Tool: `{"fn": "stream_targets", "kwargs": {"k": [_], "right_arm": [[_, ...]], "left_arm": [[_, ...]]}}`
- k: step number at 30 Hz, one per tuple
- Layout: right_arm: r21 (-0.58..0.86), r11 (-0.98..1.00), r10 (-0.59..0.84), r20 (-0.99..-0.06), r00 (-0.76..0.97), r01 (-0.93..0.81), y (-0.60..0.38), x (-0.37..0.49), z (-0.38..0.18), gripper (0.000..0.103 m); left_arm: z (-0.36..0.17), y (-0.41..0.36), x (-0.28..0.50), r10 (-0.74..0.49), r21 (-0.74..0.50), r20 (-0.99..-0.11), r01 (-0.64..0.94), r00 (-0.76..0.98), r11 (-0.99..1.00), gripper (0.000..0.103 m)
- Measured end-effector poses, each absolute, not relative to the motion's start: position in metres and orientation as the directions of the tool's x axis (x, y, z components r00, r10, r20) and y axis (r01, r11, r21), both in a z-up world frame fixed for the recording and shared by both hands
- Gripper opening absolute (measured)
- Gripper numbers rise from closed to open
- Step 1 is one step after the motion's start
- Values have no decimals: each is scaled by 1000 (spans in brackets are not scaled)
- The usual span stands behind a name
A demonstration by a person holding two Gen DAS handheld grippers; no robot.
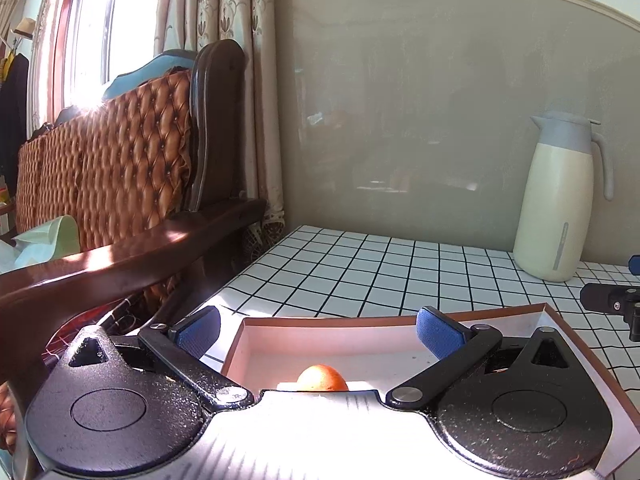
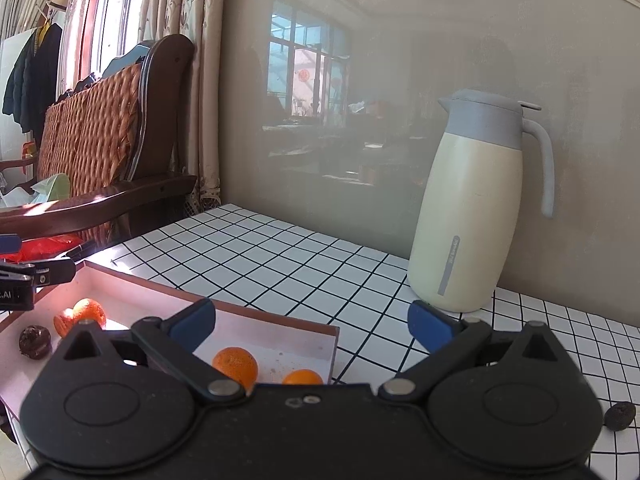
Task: Organize fruits
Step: 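Move both open grippers from the box toward the carrot slice and dark fruit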
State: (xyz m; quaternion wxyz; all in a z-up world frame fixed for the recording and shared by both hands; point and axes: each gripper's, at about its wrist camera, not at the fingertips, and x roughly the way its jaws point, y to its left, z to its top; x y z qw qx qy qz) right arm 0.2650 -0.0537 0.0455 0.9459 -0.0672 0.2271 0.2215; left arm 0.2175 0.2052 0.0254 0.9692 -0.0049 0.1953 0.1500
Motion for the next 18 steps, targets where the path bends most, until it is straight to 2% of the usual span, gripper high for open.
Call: {"fn": "stream_targets", "kwargs": {"k": [11,18], "right_arm": [[-3,908,372,-453,810,-419,-82,235,50,97],[16,914,370,-440,818,-405,-107,212,59,97]], "left_arm": [[21,172,180,257,29,-376,-266,890,964,103],[28,148,155,240,38,-328,-241,914,970,103]]}}
